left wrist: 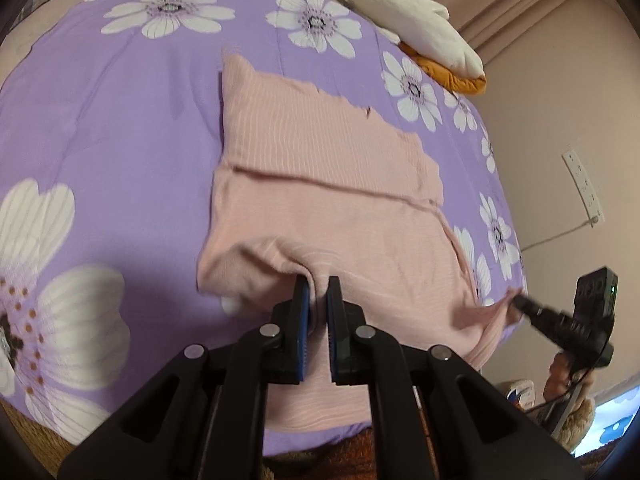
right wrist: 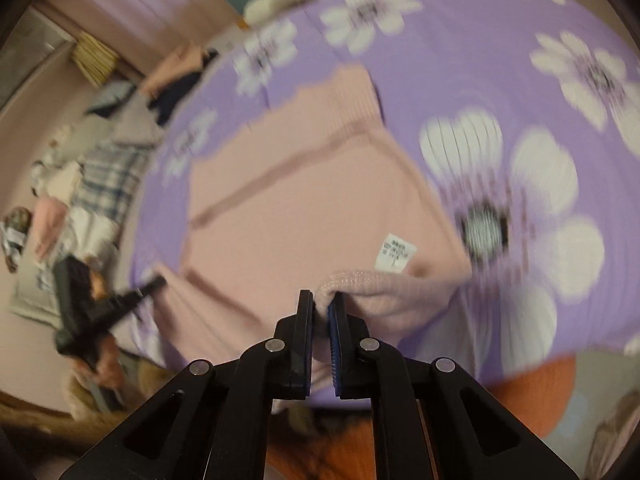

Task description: Fold small clothes

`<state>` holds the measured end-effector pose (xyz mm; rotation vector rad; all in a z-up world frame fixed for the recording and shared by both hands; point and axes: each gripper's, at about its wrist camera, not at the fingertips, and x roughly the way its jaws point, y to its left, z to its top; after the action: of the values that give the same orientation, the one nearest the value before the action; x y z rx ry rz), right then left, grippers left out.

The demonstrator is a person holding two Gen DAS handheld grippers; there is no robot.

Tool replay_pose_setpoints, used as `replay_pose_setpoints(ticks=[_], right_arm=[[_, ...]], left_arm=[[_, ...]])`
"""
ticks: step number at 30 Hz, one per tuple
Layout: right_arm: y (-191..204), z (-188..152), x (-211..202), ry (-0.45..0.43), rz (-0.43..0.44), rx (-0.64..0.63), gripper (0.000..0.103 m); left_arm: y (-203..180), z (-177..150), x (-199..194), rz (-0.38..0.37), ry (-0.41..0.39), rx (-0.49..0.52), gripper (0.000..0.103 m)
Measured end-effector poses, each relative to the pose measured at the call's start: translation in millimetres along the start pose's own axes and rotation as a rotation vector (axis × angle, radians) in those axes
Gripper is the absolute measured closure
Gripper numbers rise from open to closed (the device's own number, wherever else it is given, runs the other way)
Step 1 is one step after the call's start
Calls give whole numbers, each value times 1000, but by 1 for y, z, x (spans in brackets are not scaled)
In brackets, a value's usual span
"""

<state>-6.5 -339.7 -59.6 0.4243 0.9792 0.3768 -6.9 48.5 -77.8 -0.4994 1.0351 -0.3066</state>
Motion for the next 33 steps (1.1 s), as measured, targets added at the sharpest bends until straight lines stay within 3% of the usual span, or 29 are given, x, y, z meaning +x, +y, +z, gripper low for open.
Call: replay_pose_setpoints(ticks=[5, 8, 13, 18, 21, 25, 33], right_arm=[[-13, 48, 29, -60, -1, 75, 94], [-26, 69, 59, -50, -68, 123, 94], [-49, 75, 103, 12, -186, 151, 94], [-62, 68, 108, 11, -190, 163, 94], [-63, 69, 107, 11, -191, 166, 94], [-61, 71, 111, 5, -203, 148, 94], [-61, 71, 113, -12, -199, 151, 94]], left_arm=[[16, 29, 18, 14, 8, -43, 96], [23, 41, 41, 50, 46, -53, 96], [34, 50, 75, 112, 114, -55, 95], [36, 49, 77, 107, 106, -45, 93], [36, 47, 68, 90, 119, -55, 84], [28, 33, 37, 64, 84, -61, 44], [33, -13, 32, 8, 190, -129, 43]])
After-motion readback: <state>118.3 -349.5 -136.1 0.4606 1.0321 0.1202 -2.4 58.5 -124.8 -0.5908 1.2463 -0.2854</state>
